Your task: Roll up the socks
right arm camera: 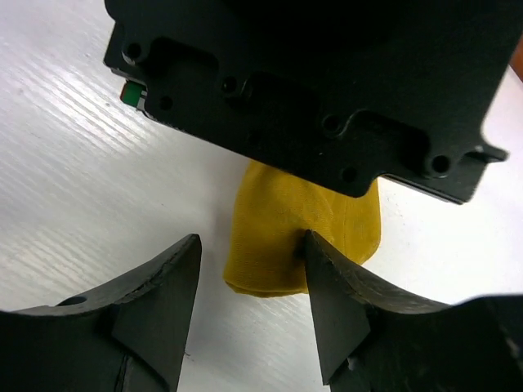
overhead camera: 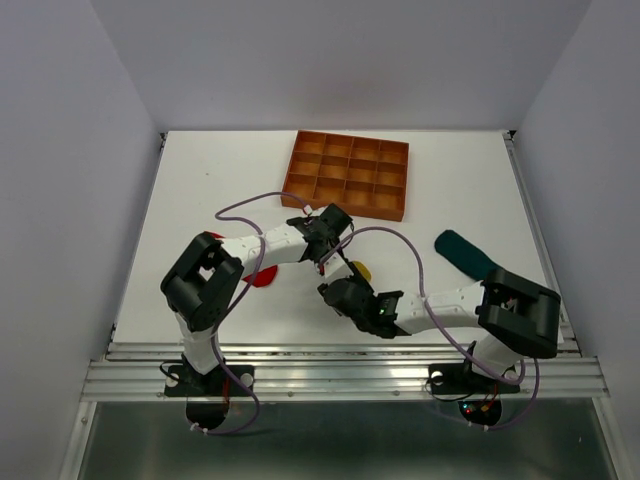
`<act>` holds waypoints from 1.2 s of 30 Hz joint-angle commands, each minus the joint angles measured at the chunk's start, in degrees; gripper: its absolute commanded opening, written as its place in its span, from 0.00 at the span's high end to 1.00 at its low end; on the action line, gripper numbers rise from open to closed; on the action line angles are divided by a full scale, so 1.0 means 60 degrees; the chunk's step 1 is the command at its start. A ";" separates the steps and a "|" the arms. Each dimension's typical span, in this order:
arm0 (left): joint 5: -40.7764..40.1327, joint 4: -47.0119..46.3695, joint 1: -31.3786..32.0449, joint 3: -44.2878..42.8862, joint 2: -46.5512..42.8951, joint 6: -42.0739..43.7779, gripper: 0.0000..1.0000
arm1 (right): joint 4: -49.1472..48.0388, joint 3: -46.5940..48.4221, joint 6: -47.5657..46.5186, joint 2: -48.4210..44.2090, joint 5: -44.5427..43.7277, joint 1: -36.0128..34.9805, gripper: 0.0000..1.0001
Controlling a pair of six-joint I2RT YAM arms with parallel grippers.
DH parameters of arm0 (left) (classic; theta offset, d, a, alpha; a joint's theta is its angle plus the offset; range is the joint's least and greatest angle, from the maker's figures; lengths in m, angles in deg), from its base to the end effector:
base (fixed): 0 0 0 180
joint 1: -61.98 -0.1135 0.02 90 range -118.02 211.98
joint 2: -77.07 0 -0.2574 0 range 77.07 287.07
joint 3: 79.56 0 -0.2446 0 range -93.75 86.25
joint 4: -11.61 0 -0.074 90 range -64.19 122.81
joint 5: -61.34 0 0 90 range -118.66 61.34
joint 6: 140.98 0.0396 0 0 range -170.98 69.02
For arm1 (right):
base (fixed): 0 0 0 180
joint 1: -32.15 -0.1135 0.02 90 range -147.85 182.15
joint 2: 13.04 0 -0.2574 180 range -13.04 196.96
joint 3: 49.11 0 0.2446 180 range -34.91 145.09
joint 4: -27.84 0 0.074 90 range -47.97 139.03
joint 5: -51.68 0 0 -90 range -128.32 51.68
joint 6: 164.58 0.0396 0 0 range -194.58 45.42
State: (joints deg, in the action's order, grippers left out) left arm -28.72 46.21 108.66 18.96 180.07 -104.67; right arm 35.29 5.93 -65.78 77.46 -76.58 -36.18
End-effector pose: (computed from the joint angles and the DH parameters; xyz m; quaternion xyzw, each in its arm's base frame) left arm 0.2530 -0.2683 0.1803 -0.0586 0.9548 -0.2235 0.1870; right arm 0.1330 0.2683 0.1574 -0.3163 0.8168 0.0004 0.4824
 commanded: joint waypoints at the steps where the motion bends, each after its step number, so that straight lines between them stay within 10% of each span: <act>1: -0.0167 0.0716 0.0087 -0.0109 0.0119 0.0057 1.00 | 0.0361 0.0459 -0.0119 0.0444 -0.0508 -0.0080 0.42; 9: -0.0064 0.0774 0.0087 -0.0197 0.0104 0.0101 1.00 | 0.0757 0.0737 0.0115 0.1307 -0.1020 -0.0080 0.46; 15: -0.0035 0.0862 0.0087 -0.0168 -0.0086 0.0130 0.99 | 0.0875 0.0884 0.0335 0.1660 -0.1299 -0.0080 0.70; 28: -0.0503 0.1257 -0.0396 -0.0153 -0.1331 0.0145 0.44 | 0.0407 0.0109 0.1872 0.0563 0.0823 0.0387 0.83; 30: -0.0650 0.1287 -0.0542 -0.0080 -0.1507 0.0174 0.28 | 0.0202 -0.0067 0.2063 0.0183 0.1540 0.0578 0.83; 31: -0.0694 0.1287 -0.0586 -0.0051 -0.1682 0.0189 0.04 | -0.0031 -0.0155 0.2253 0.0079 0.1833 0.0811 0.83; 36: -0.0636 0.1068 -0.0923 0.0359 -0.2107 0.0276 0.01 | -0.0734 -0.0756 0.2985 -0.0521 0.4188 0.1996 0.85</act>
State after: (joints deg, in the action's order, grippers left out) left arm -31.43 52.07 104.50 19.46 171.48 -103.91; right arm 33.91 4.86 -53.70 76.26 -66.59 -29.25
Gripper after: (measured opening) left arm 0.986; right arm 0.289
